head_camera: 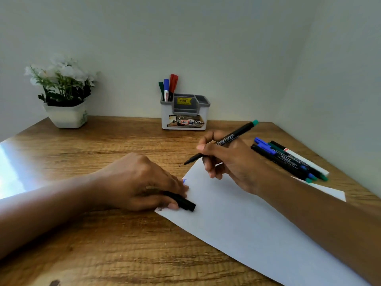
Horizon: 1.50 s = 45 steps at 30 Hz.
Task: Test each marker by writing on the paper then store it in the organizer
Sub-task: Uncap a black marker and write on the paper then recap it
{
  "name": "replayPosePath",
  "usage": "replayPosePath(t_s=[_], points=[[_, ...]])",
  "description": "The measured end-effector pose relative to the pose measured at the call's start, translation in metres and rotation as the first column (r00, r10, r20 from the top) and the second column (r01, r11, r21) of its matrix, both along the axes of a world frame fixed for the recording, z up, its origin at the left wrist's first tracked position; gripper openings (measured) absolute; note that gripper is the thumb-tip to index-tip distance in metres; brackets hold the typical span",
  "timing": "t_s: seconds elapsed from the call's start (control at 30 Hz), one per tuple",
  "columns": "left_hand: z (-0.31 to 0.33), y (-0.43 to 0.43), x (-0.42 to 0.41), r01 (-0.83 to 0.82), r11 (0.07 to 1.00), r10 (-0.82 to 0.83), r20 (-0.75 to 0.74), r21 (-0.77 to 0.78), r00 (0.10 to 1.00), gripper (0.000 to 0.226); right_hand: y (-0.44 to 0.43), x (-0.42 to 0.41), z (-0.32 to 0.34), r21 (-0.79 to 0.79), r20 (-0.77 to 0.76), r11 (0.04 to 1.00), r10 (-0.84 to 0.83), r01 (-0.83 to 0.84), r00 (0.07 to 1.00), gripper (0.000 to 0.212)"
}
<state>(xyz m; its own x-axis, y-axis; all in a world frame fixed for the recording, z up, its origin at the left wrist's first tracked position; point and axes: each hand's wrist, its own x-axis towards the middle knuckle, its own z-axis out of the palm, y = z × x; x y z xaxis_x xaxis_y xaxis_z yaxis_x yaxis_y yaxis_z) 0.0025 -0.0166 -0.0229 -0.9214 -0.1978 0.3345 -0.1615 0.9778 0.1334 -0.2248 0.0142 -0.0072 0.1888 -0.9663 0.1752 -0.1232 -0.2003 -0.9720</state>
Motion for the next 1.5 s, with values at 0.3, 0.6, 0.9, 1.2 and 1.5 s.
replayPosePath(t_s=[0.3,0.6,0.9,1.2,1.5], points=[[-0.003,-0.003,-0.001,0.062,0.998,-0.062,-0.008,-0.008,0.998,0.025,-0.016,0.005,-0.016,0.073,-0.122,0.996,0.068,-0.06,0.99,0.017],[-0.006,-0.002,0.0,0.076,0.996,-0.077,-0.01,-0.053,0.997,0.026,-0.017,0.006,-0.019,0.05,-0.171,0.997,0.059,-0.051,0.983,0.006],[-0.007,-0.002,-0.001,0.084,0.996,-0.085,-0.032,-0.042,0.996,0.028,-0.017,0.005,-0.019,0.039,-0.2,0.997,0.076,-0.069,0.977,0.013],[-0.005,-0.002,-0.002,0.096,0.995,-0.097,-0.039,-0.033,0.994,0.028,-0.018,0.007,-0.019,0.03,-0.231,0.998,0.055,-0.049,0.971,0.004],[-0.005,-0.003,-0.002,0.103,0.994,-0.104,-0.045,-0.027,0.994,0.027,-0.02,0.007,-0.02,0.037,-0.209,0.999,0.039,-0.032,0.977,0.003]])
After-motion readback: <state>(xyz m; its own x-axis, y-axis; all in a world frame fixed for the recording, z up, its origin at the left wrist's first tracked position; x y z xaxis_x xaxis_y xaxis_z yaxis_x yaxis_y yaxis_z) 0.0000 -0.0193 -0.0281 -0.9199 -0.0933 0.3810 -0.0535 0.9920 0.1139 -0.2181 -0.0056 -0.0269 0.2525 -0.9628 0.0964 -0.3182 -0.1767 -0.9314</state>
